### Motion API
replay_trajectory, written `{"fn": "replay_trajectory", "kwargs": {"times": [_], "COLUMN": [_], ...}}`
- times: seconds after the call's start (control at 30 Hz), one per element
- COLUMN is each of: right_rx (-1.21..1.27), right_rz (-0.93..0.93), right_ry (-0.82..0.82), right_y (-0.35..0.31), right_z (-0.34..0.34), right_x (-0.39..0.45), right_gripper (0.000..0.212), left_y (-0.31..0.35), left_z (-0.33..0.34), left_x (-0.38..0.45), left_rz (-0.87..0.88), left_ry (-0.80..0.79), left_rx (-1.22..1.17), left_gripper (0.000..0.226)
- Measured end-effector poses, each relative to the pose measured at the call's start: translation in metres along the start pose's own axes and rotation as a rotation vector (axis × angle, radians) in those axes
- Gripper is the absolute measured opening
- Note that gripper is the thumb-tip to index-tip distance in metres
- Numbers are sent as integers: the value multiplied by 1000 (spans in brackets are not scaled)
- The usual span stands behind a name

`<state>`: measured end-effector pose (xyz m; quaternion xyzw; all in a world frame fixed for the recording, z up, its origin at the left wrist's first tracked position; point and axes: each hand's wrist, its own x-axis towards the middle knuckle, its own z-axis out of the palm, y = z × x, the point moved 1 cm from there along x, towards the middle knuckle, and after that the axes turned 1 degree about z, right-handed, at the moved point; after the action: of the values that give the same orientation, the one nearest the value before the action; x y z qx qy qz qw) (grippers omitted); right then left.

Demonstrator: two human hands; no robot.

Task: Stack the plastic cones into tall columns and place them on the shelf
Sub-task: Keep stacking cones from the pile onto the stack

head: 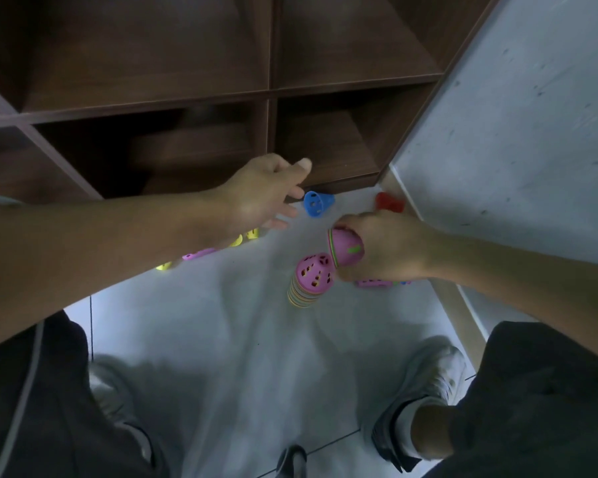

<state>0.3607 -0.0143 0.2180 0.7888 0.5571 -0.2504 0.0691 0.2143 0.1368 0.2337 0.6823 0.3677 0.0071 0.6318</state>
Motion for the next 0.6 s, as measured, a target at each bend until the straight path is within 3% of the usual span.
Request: {"fn": "replay_trajectory", "kwargs": {"times": [0.1, 0.2, 0.4, 0.6], "right_rx": [-237, -264, -57, 261], "right_rz": [-15, -31, -23, -31], "right_ry": [-24, -13, -58, -113], "right_y": [0, -3, 0, 8], "right_z": [13, 26, 38, 35], "right_x": [7, 17, 46, 50], "right_gripper": [61, 64, 53, 86], "left_y": [-5, -5, -4, 0], "left_z": [-7, -6, 6, 11], "left_x": [0, -1, -1, 4], "left_rz": [-15, -12, -8, 7], "left_ry": [2, -14, -49, -54], "left_rx": [55, 78, 84, 122], "left_gripper": [35, 31, 34, 32]}}
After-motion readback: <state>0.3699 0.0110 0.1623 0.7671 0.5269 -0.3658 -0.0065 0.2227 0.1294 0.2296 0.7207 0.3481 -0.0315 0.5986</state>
